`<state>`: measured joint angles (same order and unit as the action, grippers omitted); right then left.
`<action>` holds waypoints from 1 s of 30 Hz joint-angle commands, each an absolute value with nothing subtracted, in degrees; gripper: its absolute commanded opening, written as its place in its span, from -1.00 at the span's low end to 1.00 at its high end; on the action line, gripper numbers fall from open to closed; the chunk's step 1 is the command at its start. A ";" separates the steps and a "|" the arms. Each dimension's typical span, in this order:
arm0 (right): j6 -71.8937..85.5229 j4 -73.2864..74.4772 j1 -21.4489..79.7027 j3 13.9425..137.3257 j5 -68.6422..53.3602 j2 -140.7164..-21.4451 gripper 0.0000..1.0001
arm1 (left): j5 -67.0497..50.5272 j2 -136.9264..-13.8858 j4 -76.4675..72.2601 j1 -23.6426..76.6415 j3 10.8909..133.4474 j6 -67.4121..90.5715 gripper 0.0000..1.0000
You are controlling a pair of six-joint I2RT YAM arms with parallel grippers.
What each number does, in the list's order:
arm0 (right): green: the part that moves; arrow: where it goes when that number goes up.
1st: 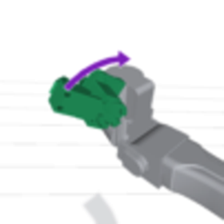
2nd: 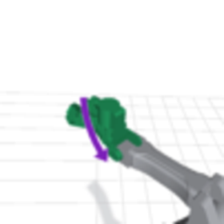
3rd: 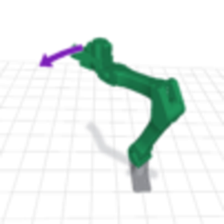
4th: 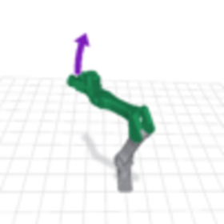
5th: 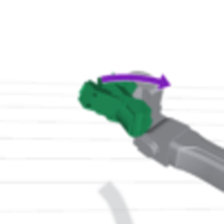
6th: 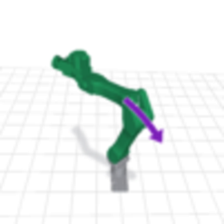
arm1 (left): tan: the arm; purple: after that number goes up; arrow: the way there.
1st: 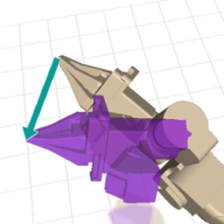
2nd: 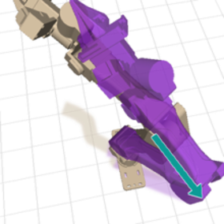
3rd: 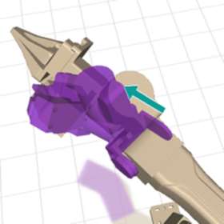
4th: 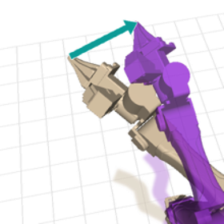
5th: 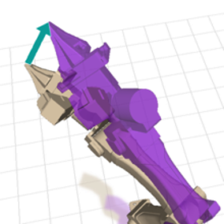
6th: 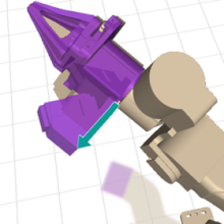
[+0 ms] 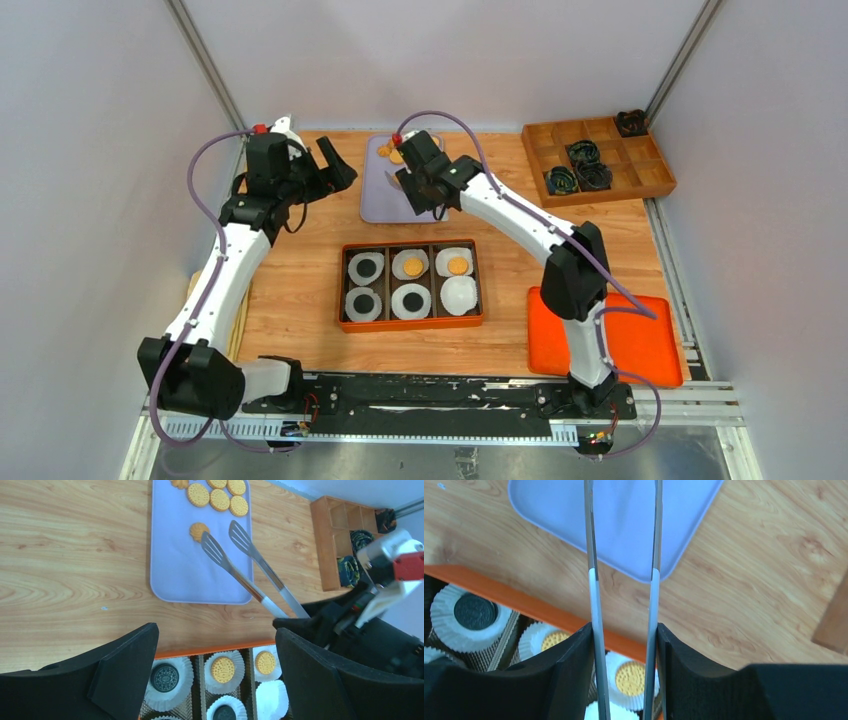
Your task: Pack the cookies
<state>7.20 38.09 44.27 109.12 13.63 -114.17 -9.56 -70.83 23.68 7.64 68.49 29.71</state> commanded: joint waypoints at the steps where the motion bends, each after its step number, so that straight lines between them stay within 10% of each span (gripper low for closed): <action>1: 6.06 37.06 41.81 114.46 9.67 -118.64 0.00 | -9.46 -71.96 23.59 7.81 70.40 28.62 0.91; 18: 7.50 36.20 39.16 119.84 4.38 -128.27 -0.04 | -8.36 -71.50 24.17 7.81 70.25 28.30 0.91; 30: 8.07 36.34 39.16 116.83 5.72 -124.44 -0.83 | -8.43 -71.46 24.03 7.82 69.61 28.30 0.91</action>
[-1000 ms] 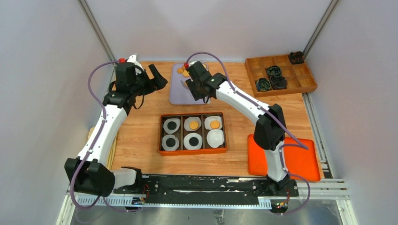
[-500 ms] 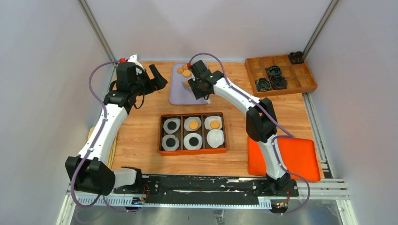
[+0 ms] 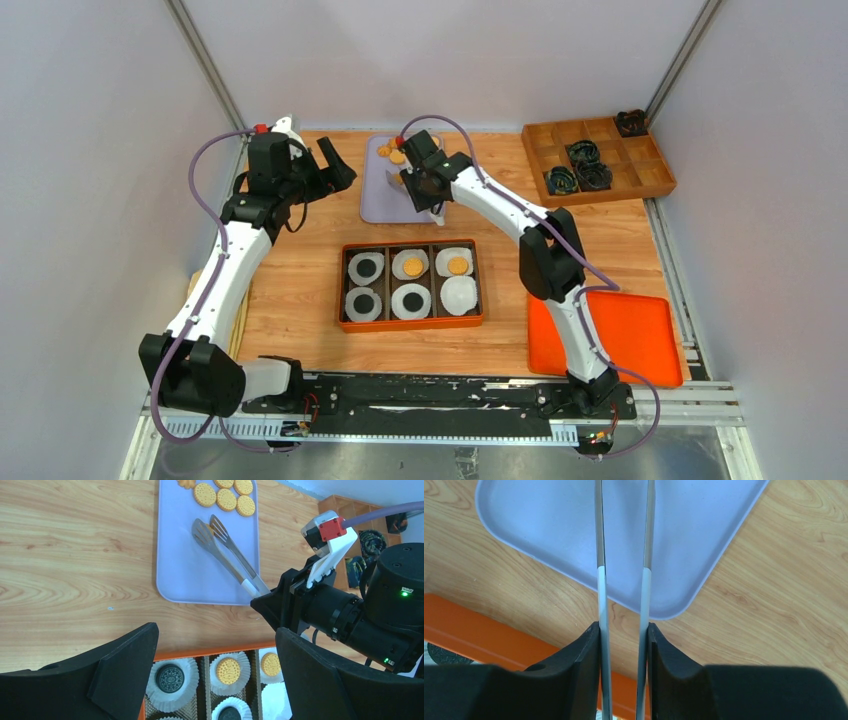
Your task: Pack the cookies
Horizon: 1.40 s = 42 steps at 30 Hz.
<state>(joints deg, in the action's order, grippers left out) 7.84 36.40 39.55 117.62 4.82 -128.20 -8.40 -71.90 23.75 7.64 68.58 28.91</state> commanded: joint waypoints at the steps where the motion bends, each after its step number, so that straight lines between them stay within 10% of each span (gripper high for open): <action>1: 8.05 36.31 39.12 115.73 5.98 -123.07 -0.84 | -8.44 -71.41 24.01 7.80 69.61 28.30 0.91; 27: 19.23 48.36 50.64 65.16 9.73 -57.59 -0.91 | -10.28 -70.27 22.35 8.04 68.02 30.24 0.90; 42: 34.34 62.43 65.36 60.26 14.31 -52.41 -0.88 | -10.03 -69.06 22.78 9.48 67.82 30.62 0.90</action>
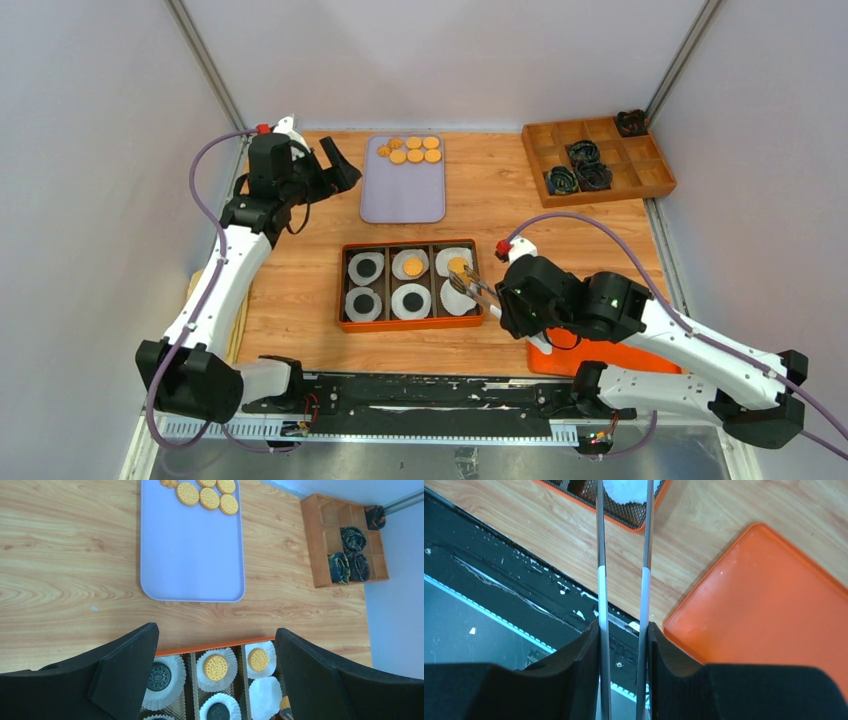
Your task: Pack the cookies
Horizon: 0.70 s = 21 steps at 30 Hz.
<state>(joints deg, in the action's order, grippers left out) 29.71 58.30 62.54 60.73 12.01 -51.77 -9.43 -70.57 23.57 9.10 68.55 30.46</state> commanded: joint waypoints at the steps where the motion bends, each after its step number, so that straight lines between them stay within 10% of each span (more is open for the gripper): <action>1: 34.77 62.92 65.83 60.12 14.63 -52.79 -0.87 | -10.06 -68.94 22.77 9.49 67.69 30.67 0.90; 21: 35.11 60.56 66.88 60.23 16.06 -56.09 -0.19 | -10.27 -68.67 23.07 9.49 68.11 29.97 0.91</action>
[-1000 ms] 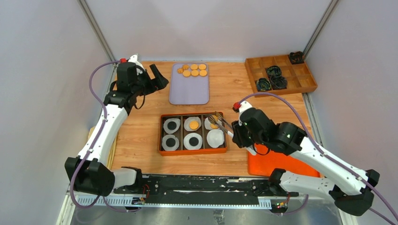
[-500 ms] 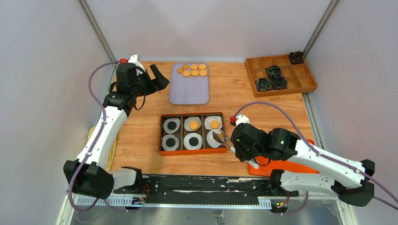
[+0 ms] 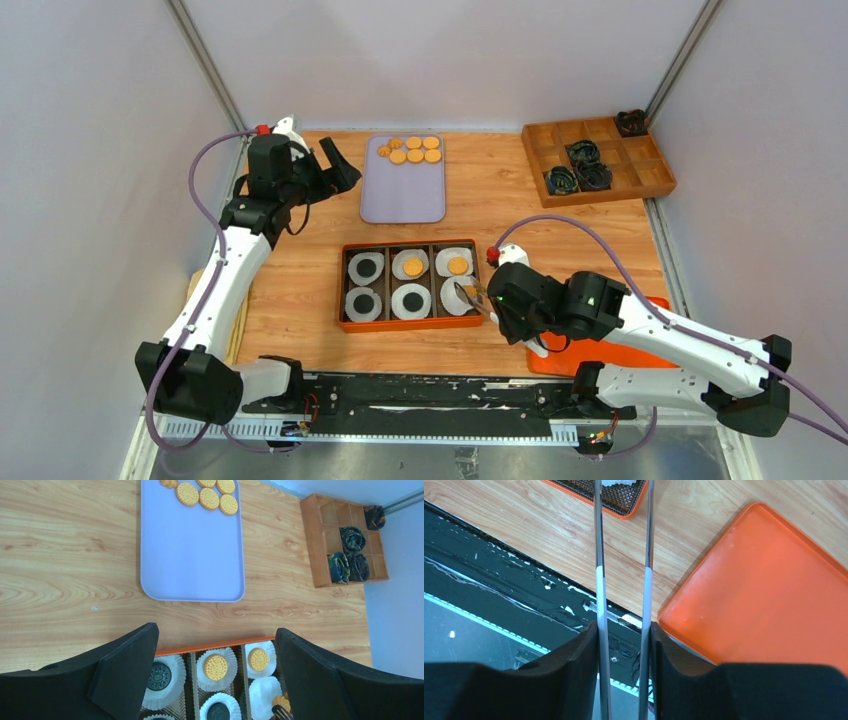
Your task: Pack the cookies
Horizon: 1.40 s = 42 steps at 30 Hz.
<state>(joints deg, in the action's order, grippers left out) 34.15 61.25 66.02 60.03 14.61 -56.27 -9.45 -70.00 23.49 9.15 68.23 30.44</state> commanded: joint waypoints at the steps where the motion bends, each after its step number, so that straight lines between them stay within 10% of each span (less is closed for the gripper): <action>1: 35.07 60.29 66.88 60.13 16.09 -56.09 -0.13 | -10.24 -68.60 23.03 9.49 68.19 29.84 0.91; 8: 34.48 58.84 66.88 60.86 15.69 -56.99 -0.09 | -10.51 -68.22 23.20 9.49 68.39 29.62 0.92; 28: 22.86 49.36 58.51 77.04 45.68 -69.53 -0.75 | -10.65 -68.56 22.63 9.49 68.69 29.67 0.91; 42: 11.59 28.38 30.69 87.26 22.37 -97.54 -0.69 | -7.71 -67.61 24.27 9.58 69.26 27.71 0.90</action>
